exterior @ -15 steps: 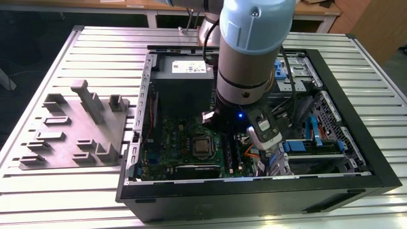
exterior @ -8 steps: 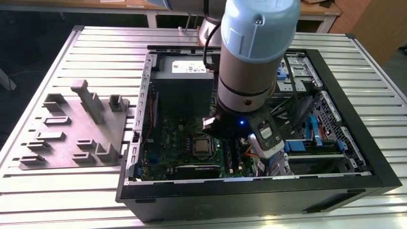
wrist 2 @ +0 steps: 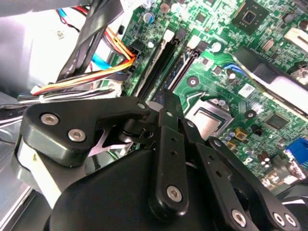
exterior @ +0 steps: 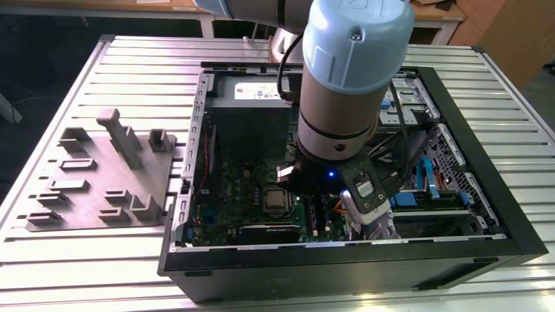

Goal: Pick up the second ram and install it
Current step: 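Press down the second ram until it locks into place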

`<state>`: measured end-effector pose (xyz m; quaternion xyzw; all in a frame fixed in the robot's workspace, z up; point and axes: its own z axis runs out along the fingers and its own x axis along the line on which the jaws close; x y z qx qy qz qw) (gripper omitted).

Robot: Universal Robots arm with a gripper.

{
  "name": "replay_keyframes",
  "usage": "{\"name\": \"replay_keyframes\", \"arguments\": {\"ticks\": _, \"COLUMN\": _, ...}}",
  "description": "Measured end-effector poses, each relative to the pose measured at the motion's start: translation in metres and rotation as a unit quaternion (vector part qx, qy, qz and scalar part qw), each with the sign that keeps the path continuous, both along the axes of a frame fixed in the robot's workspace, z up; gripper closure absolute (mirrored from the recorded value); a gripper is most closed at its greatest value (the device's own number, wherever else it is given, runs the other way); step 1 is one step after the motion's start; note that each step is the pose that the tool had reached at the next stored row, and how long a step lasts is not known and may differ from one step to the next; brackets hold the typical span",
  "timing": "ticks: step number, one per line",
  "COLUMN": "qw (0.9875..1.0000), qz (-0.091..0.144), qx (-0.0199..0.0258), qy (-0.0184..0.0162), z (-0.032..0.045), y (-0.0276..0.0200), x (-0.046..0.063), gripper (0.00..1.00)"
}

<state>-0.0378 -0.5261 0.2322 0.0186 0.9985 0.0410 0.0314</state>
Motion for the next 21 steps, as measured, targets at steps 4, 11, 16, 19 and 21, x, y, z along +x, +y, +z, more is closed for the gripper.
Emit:
{"name": "replay_keyframes", "arguments": {"ticks": 4, "qw": 1.0000, "qz": 0.000, "qx": -0.0003, "qy": 0.0000, "z": -0.0001, "y": -0.0001, "x": 0.0000, "gripper": 0.90}}
{"name": "replay_keyframes", "arguments": {"ticks": 11, "qw": 0.9999, "qz": 0.000, "qx": -0.0131, "qy": 0.0000, "z": -0.0008, "y": -0.0002, "x": 0.0000, "gripper": 0.90}}
{"name": "replay_keyframes", "arguments": {"ticks": 16, "qw": 0.9999, "qz": 0.000, "qx": -0.0147, "qy": 0.0000, "z": -0.0009, "y": -0.0020, "x": 0.0000, "gripper": 0.90}}
{"name": "replay_keyframes", "arguments": {"ticks": 19, "qw": 0.9999, "qz": 0.000, "qx": -0.0148, "qy": 0.0000, "z": -0.0011, "y": -0.0041, "x": 0.0002, "gripper": 0.90}}
{"name": "replay_keyframes", "arguments": {"ticks": 21, "qw": 0.9999, "qz": 0.000, "qx": -0.0149, "qy": 0.0002, "z": -0.0012, "y": -0.0065, "x": 0.0005, "gripper": 0.90}}
